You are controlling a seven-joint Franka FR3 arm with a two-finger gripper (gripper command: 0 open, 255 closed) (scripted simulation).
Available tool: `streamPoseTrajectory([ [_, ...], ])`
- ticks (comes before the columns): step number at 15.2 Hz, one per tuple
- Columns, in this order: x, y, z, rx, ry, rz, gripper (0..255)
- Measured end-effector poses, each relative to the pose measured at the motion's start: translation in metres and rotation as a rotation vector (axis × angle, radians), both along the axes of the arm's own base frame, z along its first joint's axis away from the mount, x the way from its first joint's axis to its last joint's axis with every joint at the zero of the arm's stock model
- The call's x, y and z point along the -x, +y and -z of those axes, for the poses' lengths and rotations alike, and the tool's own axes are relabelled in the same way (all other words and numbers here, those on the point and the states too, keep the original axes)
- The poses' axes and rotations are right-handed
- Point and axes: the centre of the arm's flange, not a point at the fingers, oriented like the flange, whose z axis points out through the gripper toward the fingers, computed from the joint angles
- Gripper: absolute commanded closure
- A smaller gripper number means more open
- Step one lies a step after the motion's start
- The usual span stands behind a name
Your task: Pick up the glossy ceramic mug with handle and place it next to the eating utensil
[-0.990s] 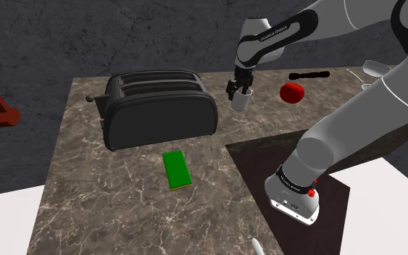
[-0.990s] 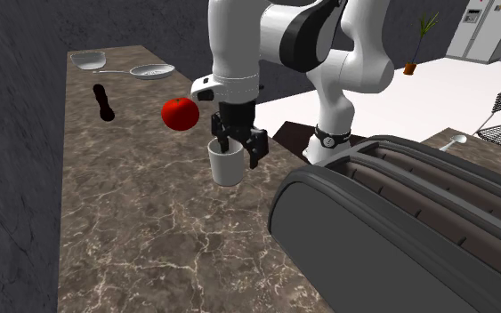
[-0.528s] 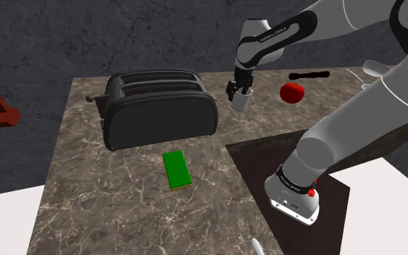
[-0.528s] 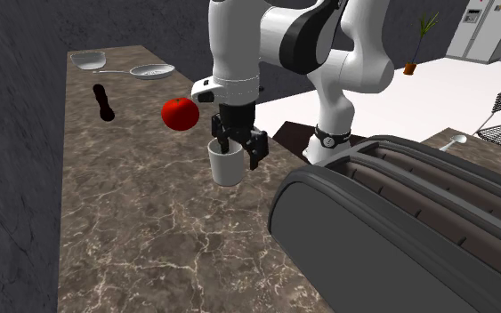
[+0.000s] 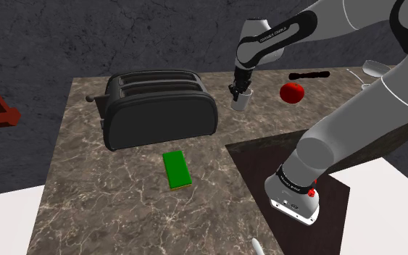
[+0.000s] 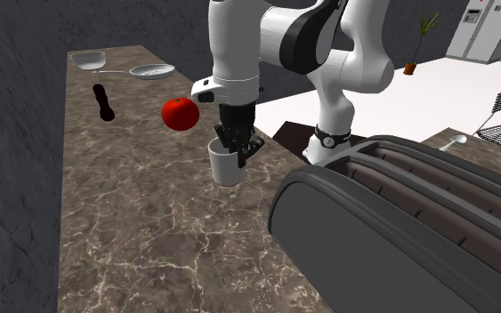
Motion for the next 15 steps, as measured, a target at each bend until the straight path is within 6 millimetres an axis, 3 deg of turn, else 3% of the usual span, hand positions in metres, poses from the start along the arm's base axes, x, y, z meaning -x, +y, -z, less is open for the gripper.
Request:
streamPoseTrajectory([
  [5,-0.001,-0.001,-0.01,0.0,0.0,0.0,255],
  [15,0.0,-0.001,-0.064,0.0,0.0,0.0,255],
])
